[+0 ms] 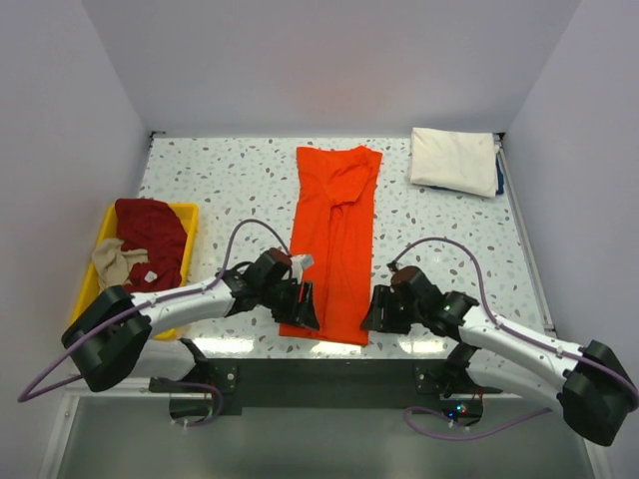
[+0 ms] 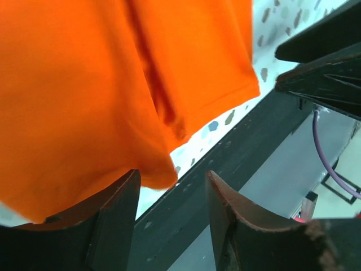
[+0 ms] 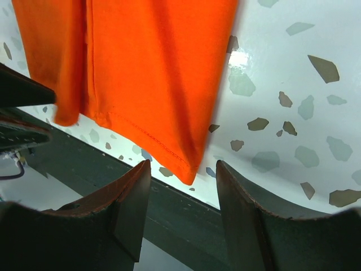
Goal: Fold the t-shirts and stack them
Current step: Fold the tshirt
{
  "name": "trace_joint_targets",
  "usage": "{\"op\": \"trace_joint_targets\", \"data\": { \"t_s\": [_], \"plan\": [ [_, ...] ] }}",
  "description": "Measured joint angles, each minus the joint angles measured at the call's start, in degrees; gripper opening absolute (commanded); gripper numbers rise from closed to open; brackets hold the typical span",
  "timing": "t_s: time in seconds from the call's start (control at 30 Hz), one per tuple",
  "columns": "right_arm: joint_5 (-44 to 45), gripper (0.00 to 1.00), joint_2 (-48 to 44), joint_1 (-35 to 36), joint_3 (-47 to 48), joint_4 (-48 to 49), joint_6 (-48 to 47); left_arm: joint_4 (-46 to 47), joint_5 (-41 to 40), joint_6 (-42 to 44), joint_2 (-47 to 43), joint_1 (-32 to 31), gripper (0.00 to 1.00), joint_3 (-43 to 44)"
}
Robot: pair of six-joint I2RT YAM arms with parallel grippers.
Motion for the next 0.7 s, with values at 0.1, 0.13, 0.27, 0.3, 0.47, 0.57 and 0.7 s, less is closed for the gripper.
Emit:
{"op": "trace_joint_targets", "data": {
  "t_s": [0.1,0.13,0.27,0.3,0.47,0.57,0.7],
  "plan": [
    [0.0,0.54,-0.52,0.0,-0.09,0.0,0.11,2.4,1.09,-0.9,1.88,-1.36,0.56,0.42],
    [0.0,0.54,-0.61,0.0,-0.09,-0.04,0.13,3.32,1.62,-1.31,2.45,-1.64,0.57,0.46],
    [0.02,0.54,-1.01,0.0,-0.22,-0.07,0.22,6.38,2.95,-2.38,4.02,-2.21,0.57,0.63],
    [0.02,0.54,-1.11,0.0,-0.31,-0.02,0.26,6.84,3.17,-2.64,4.15,-2.32,0.57,0.76],
    [0.02,0.54,-1.49,0.0,-0.9,-0.2,0.83,4.15,0.07,-2.56,2.36,-2.27,0.56,2.95],
    [0.04,0.54,-3.1,0.0,-1.84,-0.42,1.7,-0.39,-4.07,-1.7,-2.71,-0.04,0.53,4.39],
    [-0.13,0.52,-5.88,0.0,-4.74,-0.44,4.11,-6.21,-8.2,-1.01,-9.75,8.09,0.52,3.8]
  ]
}}
